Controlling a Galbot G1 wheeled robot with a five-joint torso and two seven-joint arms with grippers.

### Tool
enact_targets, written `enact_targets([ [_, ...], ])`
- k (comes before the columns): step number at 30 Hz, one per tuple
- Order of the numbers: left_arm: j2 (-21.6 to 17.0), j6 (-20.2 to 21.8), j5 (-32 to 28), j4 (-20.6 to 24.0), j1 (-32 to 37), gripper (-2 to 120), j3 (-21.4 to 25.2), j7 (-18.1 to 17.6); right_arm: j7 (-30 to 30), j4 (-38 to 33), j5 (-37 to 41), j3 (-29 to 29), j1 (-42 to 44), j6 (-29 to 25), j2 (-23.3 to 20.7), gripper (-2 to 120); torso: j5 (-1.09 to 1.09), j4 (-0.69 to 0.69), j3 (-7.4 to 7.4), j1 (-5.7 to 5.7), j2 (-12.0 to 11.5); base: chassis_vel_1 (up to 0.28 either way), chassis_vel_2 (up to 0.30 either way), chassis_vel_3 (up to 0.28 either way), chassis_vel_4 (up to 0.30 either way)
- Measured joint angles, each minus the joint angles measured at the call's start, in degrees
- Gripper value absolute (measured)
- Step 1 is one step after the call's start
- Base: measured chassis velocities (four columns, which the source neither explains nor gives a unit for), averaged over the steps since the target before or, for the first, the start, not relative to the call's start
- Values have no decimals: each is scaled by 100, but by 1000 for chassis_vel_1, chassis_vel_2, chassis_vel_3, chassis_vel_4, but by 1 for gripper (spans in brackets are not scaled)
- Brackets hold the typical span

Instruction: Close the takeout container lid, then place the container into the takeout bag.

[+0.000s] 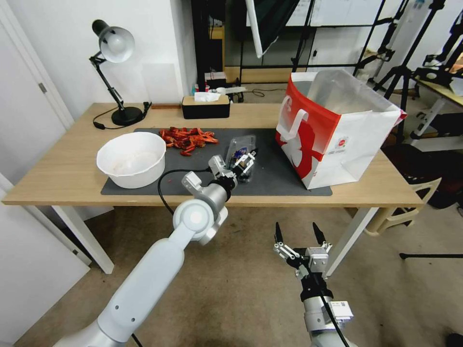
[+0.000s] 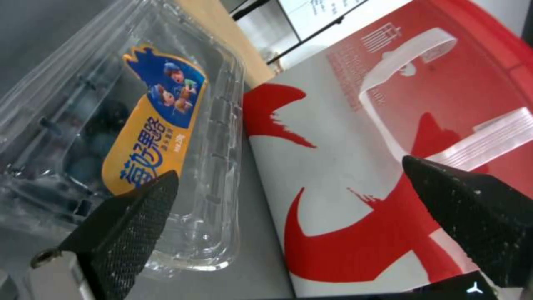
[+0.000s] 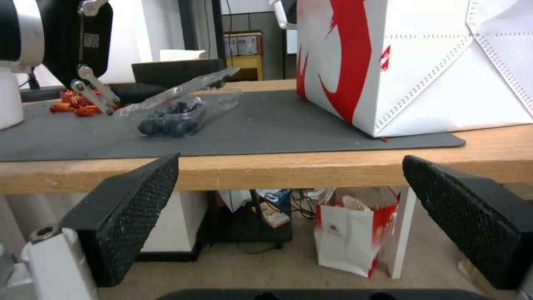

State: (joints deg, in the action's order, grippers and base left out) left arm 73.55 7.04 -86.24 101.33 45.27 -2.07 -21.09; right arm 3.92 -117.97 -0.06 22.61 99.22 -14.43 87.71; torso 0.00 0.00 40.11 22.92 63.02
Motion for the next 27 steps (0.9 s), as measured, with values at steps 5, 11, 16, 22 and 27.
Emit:
enact_targets([
  [5, 2, 93, -59, -25, -39, 91, -1, -176, -2, 0, 30, 1, -27, 22, -2, 100, 0, 0, 0, 0, 0, 0, 0, 0, 0],
  [11, -9, 133, -63, -50, -74, 70, -15, -302, -138, -157, 557, -32, -138, 236, -83, 100, 0, 0, 0, 0, 0, 0, 0, 0, 0],
  [16, -20, 133, -47, -56, -78, 51, -19, -327, -362, -517, 1971, -14, -463, 798, -282, 100, 0, 0, 0, 0, 0, 0, 0, 0, 0],
  [22, -45, 132, -24, -80, -69, 26, -28, -339, -296, -864, 4332, 102, -1052, 1782, -592, 100, 0, 0, 0, 0, 0, 0, 0, 0, 0],
  [27, -52, 138, -18, -108, -66, 11, -31, -350, -57, -801, 5580, 155, -1535, 2219, -710, 100, 0, 0, 0, 0, 0, 0, 0, 0, 0],
])
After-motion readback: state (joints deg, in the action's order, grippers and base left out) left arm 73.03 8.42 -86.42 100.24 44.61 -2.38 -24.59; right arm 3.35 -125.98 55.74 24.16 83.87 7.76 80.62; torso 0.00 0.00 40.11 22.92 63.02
